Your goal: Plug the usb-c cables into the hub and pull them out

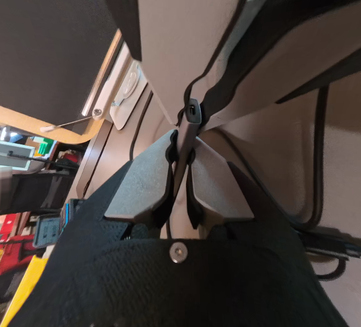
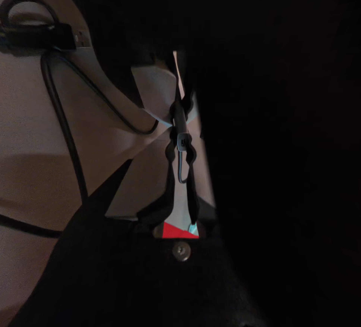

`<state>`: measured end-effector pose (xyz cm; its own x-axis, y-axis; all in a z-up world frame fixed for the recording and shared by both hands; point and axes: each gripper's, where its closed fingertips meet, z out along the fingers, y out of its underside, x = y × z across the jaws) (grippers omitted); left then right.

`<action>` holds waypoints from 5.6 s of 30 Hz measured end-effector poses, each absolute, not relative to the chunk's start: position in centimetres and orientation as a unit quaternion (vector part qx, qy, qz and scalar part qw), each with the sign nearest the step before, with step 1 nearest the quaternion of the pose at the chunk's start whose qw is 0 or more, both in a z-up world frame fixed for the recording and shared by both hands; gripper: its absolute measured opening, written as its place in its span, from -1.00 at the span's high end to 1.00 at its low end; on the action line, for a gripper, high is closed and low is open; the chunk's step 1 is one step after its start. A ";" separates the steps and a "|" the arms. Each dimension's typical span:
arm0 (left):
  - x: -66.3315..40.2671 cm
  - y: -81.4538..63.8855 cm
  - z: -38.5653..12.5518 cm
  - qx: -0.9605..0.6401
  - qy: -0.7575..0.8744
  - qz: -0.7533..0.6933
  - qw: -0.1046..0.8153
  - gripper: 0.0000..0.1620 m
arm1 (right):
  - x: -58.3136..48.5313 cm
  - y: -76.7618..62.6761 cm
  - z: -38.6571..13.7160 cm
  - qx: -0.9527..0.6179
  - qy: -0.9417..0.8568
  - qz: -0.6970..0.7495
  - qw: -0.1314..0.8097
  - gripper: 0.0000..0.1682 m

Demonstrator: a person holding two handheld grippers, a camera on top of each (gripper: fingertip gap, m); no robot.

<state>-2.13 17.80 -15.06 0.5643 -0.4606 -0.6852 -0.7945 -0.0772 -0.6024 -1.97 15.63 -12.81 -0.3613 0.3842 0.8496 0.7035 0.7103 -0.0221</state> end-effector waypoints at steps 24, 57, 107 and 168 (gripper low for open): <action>0.5 15.7 -12.2 -0.616 0.471 0.067 0.627 0.93 | -0.9 13.0 -10.5 -0.345 -0.769 -0.079 0.532 0.91; 0.3 14.7 -9.8 -0.544 0.470 0.138 0.681 0.82 | 1.4 15.1 -10.0 -0.337 -0.711 -0.173 0.592 0.94; 0.5 14.2 -10.0 -0.683 0.097 -0.601 0.404 0.81 | -0.6 14.8 -10.3 -0.233 -0.657 -0.212 0.684 0.94; -3.3 17.0 -8.5 -0.639 0.004 -0.574 0.511 0.91 | -1.5 15.6 -9.8 -0.434 -0.642 0.112 0.622 0.87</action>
<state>-3.33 17.00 -8.50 0.3399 -0.5921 0.7306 0.5828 -0.4771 -0.6578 -1.49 15.63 -9.81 0.1500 0.6968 0.7014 0.4191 0.5978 -0.6834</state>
